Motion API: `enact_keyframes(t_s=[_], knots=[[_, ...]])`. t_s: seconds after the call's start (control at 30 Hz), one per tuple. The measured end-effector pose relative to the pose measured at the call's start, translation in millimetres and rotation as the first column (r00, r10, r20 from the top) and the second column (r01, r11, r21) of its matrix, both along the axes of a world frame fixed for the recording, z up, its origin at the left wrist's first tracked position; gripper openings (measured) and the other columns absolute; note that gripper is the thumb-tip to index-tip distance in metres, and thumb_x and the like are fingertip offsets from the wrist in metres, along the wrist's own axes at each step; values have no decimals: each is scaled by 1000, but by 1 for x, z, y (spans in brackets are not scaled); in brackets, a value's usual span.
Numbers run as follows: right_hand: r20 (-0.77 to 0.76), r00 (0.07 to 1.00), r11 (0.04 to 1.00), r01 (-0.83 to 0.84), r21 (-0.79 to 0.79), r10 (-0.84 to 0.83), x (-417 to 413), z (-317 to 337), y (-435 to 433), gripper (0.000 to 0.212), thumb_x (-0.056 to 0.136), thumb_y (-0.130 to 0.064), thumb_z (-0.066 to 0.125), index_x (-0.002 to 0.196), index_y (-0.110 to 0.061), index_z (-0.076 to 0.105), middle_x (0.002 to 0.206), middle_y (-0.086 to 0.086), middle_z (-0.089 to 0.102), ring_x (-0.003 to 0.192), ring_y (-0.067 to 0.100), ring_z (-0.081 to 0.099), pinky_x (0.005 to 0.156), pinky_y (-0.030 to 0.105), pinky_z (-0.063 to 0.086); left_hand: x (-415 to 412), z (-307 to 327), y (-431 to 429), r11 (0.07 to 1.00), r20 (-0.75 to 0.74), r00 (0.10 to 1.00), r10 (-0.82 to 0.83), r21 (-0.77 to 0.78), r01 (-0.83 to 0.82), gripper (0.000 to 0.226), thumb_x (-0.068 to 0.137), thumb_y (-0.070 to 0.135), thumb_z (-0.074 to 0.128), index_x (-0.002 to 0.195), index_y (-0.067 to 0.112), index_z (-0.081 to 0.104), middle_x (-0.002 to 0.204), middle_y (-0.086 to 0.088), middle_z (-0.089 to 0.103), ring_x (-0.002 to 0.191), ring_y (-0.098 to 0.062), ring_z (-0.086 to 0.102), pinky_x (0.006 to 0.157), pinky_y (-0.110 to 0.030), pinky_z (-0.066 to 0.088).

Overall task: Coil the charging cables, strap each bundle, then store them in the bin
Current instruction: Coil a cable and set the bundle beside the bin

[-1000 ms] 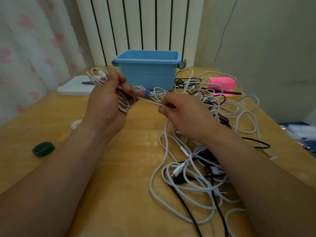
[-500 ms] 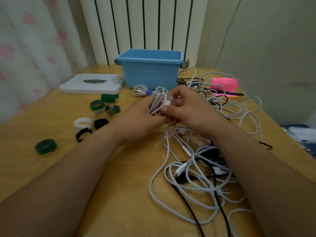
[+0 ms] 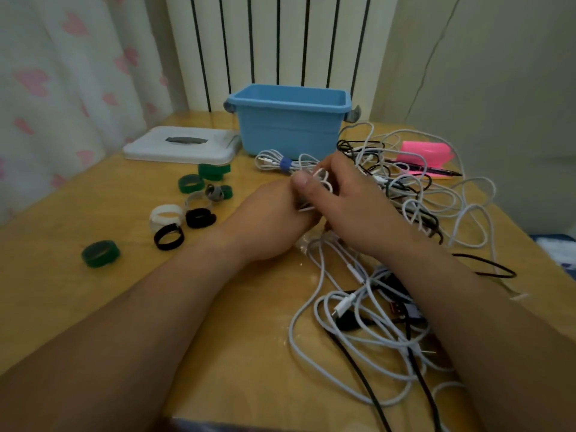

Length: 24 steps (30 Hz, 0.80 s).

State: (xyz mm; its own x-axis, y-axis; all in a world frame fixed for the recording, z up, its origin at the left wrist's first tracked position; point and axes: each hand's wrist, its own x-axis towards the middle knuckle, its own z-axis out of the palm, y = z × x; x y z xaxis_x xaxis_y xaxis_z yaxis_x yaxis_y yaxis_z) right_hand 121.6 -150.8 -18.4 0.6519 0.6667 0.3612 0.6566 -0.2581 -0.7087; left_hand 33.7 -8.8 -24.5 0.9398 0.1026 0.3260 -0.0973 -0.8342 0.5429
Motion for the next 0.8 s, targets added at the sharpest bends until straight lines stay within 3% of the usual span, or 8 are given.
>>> enact_keyframes(t_s=[0.1,0.17,0.33,0.47,0.6,0.63,0.7,0.8], knots=[[142,988,997,62,49,-69,1,-1,4,25,105,-43,59,98,-18,58,81,-6,63,77,4,58,62,18,40,-2,0,-4,998,25,1000,16,-68,-15,13,100,32,67,112,33,67,96,14,72,87,1,66,69,-21,49],[137,981,987,127,93,-139,5,0,6,22,106,-37,57,95,-18,60,81,-7,64,76,0,59,59,16,38,-3,0,-6,994,38,999,-10,-109,15,19,101,35,68,120,34,64,103,18,71,94,5,65,74,-16,50],[189,946,961,243,129,-264,10,0,5,24,108,-38,52,96,-18,60,81,-10,61,74,-3,57,58,12,36,-1,-3,-5,995,10,998,-59,-78,59,30,114,35,49,140,22,57,133,3,69,118,-13,64,101,-43,52],[248,931,958,232,169,-269,1,-3,4,22,109,-41,49,97,-23,54,81,-12,62,77,-2,58,60,17,38,-1,-6,-8,1000,19,999,28,14,-28,29,115,42,42,125,20,59,120,-3,72,105,-24,66,90,-47,54],[237,945,964,182,194,-226,-6,1,7,19,109,-37,54,92,-28,54,82,-14,64,76,-9,59,62,10,38,-5,-6,-8,983,21,994,103,153,-105,34,115,47,38,124,21,57,115,-7,73,100,-32,68,83,-51,55],[217,954,971,174,161,-207,-4,3,9,21,108,-39,54,89,-30,54,81,-12,64,74,-7,60,63,12,41,-7,-5,-7,980,15,995,103,171,-104,34,115,46,37,127,22,57,116,-7,73,101,-31,68,83,-50,55],[120,981,988,149,45,-153,-3,10,12,31,108,-48,52,87,-26,56,78,-4,66,67,6,65,66,36,57,-11,-3,-5,984,5,994,111,141,-110,32,115,46,37,122,24,60,111,-5,73,98,-30,67,83,-49,55],[-92,991,995,93,-19,-94,-6,34,16,57,106,-66,38,100,-16,63,80,7,70,64,22,70,73,50,62,-15,8,-3,981,107,982,157,-129,-143,38,117,41,37,93,20,59,89,-4,65,82,-25,62,77,-47,53]])
